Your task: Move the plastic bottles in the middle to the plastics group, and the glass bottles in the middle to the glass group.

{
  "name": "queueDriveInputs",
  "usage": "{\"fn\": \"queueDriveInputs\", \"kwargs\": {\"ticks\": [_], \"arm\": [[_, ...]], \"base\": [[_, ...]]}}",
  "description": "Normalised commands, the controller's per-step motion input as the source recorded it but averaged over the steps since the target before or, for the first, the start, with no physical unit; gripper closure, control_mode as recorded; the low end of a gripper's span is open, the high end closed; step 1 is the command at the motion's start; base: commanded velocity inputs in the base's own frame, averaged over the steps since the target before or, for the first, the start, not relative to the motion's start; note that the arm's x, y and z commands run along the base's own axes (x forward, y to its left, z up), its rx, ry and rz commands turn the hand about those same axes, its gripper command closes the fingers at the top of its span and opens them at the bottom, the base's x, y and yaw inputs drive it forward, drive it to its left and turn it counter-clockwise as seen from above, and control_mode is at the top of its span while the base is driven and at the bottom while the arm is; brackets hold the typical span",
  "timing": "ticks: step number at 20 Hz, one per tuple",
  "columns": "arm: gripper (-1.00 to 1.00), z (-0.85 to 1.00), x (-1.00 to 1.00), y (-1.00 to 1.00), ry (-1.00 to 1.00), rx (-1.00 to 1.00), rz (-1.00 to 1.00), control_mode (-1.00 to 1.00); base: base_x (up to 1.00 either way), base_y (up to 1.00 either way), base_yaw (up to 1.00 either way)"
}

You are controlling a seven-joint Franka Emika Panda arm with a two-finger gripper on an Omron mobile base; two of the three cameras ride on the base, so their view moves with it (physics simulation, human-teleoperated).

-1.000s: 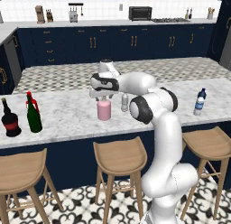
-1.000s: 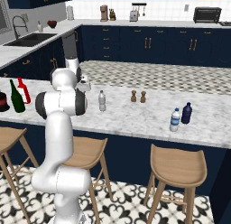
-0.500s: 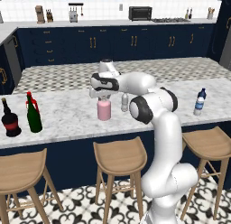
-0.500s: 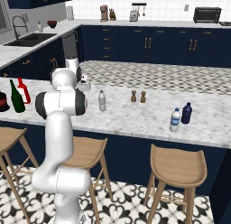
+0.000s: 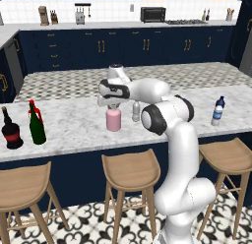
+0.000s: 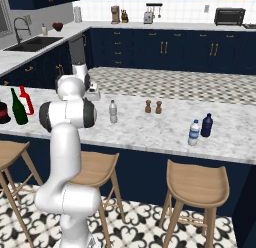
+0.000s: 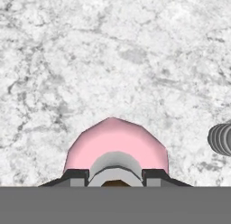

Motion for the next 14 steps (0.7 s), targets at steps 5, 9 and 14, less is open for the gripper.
{"fn": "queueDriveInputs", "kwargs": {"ticks": [5, 9, 14], "arm": [[1.00, 0.55, -0.06, 0.15, 0.00, 0.04, 0.00, -1.00], [1.00, 0.47, 0.00, 0.32, 0.00, 0.02, 0.01, -1.00], [1.00, 0.06, -0.01, 0.57, 0.00, 0.00, 0.08, -1.00]], "base": [[0.00, 0.00, 0.00], [0.00, 0.00, 0.00], [0.00, 0.00, 0.00]]}}
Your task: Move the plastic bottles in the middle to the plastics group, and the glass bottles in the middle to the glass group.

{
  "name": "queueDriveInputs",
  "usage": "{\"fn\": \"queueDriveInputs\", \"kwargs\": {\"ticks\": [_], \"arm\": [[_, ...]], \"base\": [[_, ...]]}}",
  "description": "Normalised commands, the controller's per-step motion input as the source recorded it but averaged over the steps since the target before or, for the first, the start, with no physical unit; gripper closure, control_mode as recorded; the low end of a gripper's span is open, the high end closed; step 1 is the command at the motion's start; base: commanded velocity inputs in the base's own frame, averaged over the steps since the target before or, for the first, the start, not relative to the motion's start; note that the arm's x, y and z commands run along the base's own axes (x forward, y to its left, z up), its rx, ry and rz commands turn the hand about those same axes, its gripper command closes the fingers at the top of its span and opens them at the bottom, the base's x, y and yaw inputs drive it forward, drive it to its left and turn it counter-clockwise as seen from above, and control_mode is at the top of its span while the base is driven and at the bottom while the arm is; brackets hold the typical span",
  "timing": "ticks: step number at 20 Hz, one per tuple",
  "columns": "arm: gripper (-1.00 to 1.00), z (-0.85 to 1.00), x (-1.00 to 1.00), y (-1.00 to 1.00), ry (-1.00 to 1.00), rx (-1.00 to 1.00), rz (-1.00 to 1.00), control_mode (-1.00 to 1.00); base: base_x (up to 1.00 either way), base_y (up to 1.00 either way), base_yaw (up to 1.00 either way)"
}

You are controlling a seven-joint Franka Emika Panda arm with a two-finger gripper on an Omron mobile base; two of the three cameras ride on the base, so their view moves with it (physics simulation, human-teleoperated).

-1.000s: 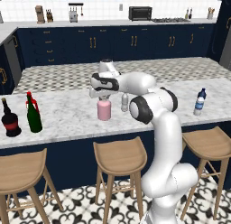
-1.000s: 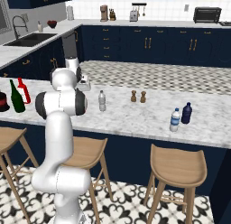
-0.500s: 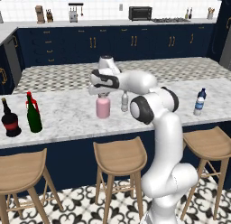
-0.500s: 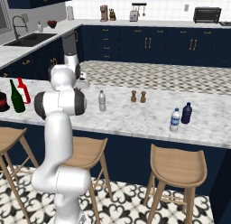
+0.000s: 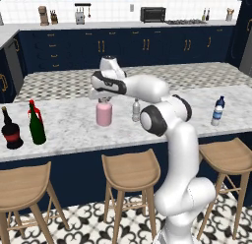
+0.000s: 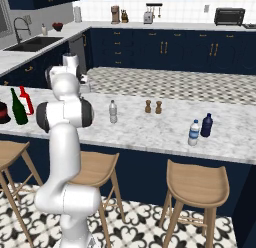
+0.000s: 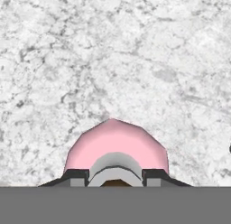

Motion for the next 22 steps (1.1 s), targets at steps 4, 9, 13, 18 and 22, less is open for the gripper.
{"fn": "queueDriveInputs", "kwargs": {"ticks": [4, 9, 13, 18, 22], "arm": [[1.00, 0.00, -0.41, 0.49, 0.00, 0.00, 0.15, -1.00], [1.00, 0.00, -0.56, 0.32, -0.03, 0.01, 0.17, -1.00], [1.00, 0.00, -0.32, 0.33, -0.07, 0.00, 0.12, -1.00], [1.00, -0.01, -0.18, 0.39, -0.10, 0.00, 0.12, -1.00], [1.00, -0.06, 0.00, 0.66, -0.09, 0.00, 0.16, -1.00]], "base": [[0.00, 0.00, 0.00], [0.00, 0.00, 0.00], [0.00, 0.00, 0.00], [0.00, 0.00, 0.00], [0.00, 0.00, 0.00]]}}
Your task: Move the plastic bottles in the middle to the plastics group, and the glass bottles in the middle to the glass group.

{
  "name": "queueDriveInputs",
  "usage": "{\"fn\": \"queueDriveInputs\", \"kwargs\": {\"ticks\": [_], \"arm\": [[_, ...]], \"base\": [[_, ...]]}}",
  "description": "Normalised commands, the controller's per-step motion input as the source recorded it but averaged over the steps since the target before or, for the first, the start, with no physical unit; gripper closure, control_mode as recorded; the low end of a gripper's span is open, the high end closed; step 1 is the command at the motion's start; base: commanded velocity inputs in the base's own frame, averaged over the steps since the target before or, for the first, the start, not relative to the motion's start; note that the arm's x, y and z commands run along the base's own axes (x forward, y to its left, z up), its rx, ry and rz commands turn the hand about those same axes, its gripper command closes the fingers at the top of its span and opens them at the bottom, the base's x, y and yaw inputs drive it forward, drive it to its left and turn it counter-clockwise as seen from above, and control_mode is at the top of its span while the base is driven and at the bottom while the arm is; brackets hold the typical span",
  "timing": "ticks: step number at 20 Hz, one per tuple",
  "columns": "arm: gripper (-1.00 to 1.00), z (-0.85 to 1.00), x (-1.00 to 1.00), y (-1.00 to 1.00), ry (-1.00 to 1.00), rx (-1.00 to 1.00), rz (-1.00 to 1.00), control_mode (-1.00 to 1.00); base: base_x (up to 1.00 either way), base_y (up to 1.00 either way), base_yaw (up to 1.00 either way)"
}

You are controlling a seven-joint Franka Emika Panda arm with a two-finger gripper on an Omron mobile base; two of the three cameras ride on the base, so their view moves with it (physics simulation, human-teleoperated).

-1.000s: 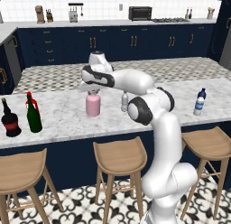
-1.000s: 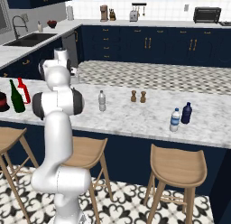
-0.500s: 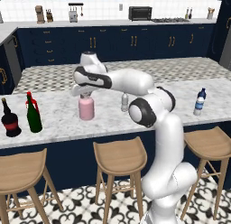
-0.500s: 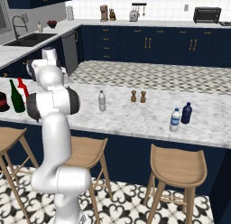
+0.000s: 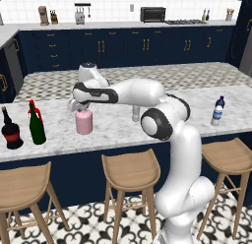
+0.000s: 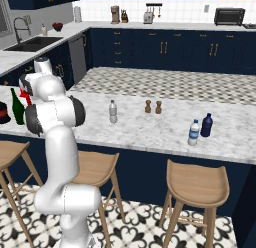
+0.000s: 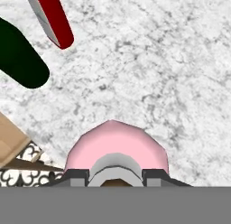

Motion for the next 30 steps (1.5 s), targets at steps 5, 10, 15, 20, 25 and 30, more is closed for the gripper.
{"fn": "queueDriveInputs", "kwargs": {"ticks": [5, 10, 15, 20, 25, 30], "arm": [[1.00, 0.04, 0.04, 0.56, 0.01, 0.00, 0.16, -1.00], [1.00, 0.02, 0.00, 0.34, 0.10, 0.00, 0.10, -1.00], [1.00, 0.00, 0.06, 0.21, 0.05, 0.00, 0.05, -1.00], [1.00, -0.04, 0.14, 0.29, 0.02, 0.00, 0.00, -1.00], [1.00, -0.29, 0.06, 0.29, 0.00, 0.00, 0.00, -1.00], [1.00, -0.09, 0.20, 0.18, 0.00, 0.00, 0.00, -1.00]], "base": [[0.00, 0.00, 0.00], [0.00, 0.00, 0.00], [0.00, 0.00, 0.00], [0.00, 0.00, 0.00], [0.00, 0.00, 0.00], [0.00, 0.00, 0.00]]}}
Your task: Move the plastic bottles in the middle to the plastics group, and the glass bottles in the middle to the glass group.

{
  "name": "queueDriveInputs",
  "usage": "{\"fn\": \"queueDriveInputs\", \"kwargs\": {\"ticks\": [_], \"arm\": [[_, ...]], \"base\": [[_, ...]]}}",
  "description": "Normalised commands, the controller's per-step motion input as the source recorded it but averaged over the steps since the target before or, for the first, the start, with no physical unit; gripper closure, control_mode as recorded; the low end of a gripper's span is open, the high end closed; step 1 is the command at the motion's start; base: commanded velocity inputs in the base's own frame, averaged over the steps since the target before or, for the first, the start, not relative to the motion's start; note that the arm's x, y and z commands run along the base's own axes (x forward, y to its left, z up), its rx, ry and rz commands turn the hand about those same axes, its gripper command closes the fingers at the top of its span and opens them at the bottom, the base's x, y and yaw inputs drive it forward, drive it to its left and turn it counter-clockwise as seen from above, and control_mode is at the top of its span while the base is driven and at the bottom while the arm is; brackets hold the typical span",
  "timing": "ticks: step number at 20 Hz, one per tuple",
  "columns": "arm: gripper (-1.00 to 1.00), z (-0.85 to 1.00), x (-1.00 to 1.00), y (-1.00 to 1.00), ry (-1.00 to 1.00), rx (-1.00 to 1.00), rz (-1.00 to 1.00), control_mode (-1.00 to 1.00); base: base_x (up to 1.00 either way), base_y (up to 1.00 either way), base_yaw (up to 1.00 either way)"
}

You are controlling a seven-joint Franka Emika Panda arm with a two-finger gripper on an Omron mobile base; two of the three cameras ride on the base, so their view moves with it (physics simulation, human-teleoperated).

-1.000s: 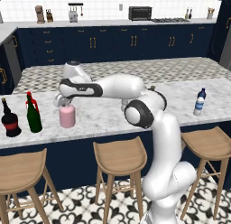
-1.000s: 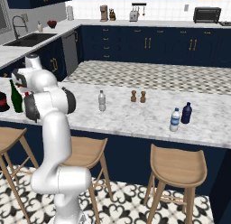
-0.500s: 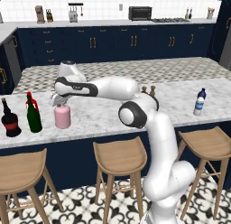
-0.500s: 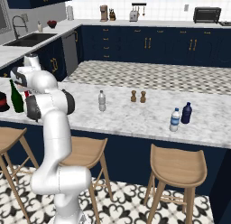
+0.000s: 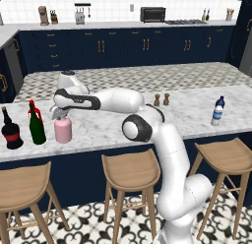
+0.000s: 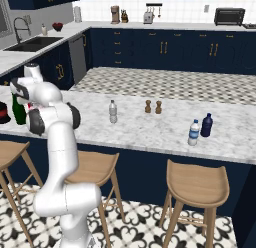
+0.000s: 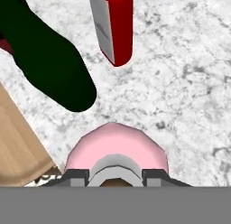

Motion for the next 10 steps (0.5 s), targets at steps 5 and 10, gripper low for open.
{"fn": "queueDriveInputs", "kwargs": {"ticks": [5, 10], "arm": [[1.00, 0.00, 0.27, 0.13, 0.00, 0.00, 0.00, -1.00], [1.00, -0.04, 0.13, 0.05, 0.00, 0.00, 0.00, -1.00]], "base": [[0.00, 0.00, 0.00], [0.00, 0.00, 0.00]]}}
